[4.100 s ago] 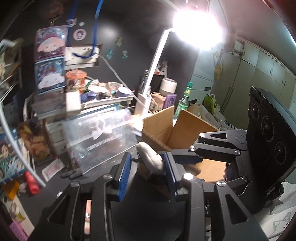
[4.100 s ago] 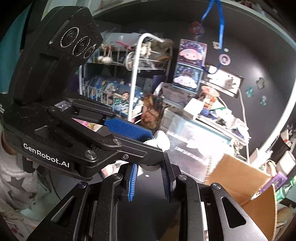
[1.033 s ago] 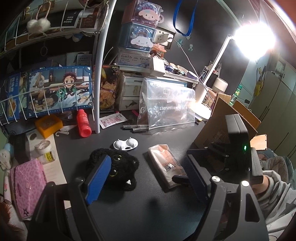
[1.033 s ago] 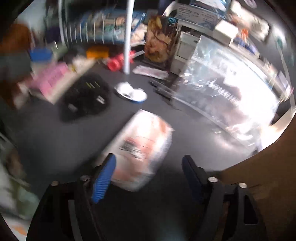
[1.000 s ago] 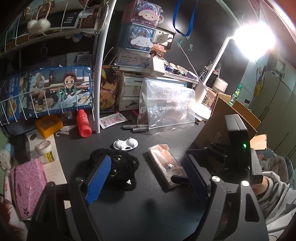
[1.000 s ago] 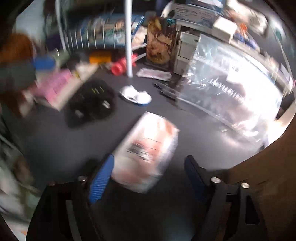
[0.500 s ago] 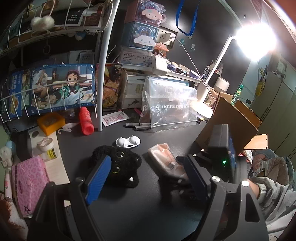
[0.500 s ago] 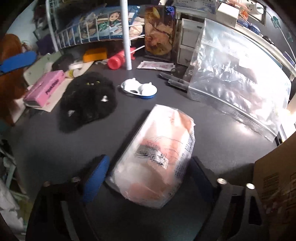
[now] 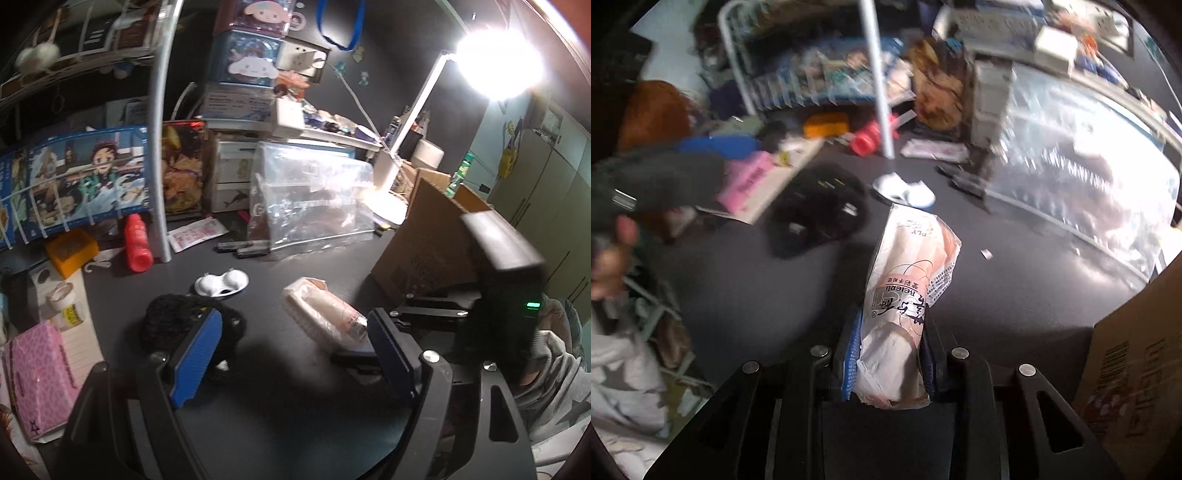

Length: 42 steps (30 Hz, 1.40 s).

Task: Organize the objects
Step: 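Close the right gripper on the tissue pack end and lift it, then carry the tissue pack into the cardboard box and open the right gripper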

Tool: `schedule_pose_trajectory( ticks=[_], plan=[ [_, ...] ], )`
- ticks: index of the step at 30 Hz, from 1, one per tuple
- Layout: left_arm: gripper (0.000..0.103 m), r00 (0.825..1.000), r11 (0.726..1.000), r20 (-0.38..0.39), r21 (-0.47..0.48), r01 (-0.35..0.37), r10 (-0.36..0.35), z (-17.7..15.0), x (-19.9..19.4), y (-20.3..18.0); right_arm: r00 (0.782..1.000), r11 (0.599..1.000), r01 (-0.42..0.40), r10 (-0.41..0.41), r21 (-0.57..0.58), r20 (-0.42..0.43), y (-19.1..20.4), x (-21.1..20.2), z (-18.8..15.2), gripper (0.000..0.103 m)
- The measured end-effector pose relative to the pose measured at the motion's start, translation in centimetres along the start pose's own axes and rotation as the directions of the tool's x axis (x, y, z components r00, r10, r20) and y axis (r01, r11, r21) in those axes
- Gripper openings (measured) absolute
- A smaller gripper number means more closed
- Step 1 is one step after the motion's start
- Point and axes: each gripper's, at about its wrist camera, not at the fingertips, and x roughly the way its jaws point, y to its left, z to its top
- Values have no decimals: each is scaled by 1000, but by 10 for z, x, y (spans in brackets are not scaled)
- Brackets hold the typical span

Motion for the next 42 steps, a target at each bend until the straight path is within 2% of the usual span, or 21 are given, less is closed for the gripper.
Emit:
schedule_pose_trajectory(
  ticks=[5,7,10,16,21,27,34,42],
  plan=[
    [78,999,998,26,33,46,-47,13,-2,-20,997,995,-43,49,-86,63,22,-40,12,23],
    [70,997,997,41,42,57,-59,20,-5,-26,995,991,-41,53,-124,90,29,-56,17,23],
    [62,993,995,74,47,87,-90,31,-12,-35,992,987,-25,44,-157,119,33,-73,22,23],
    [54,988,990,119,104,91,-103,59,-19,-60,984,984,28,3,-175,176,20,-104,27,23],
    [53,983,981,130,161,112,-133,86,-12,-89,974,984,88,-52,-156,221,-1,-134,30,23],
    [53,979,958,94,240,156,-183,113,14,-129,962,985,145,-119,-91,248,-36,-167,21,23],
    [53,974,932,-10,289,219,-226,122,62,-172,959,984,176,-177,23,223,-85,-186,-5,23],
    [53,976,920,-94,328,216,-196,120,94,-203,966,980,180,-193,87,170,-115,-185,-30,24]
  ],
)
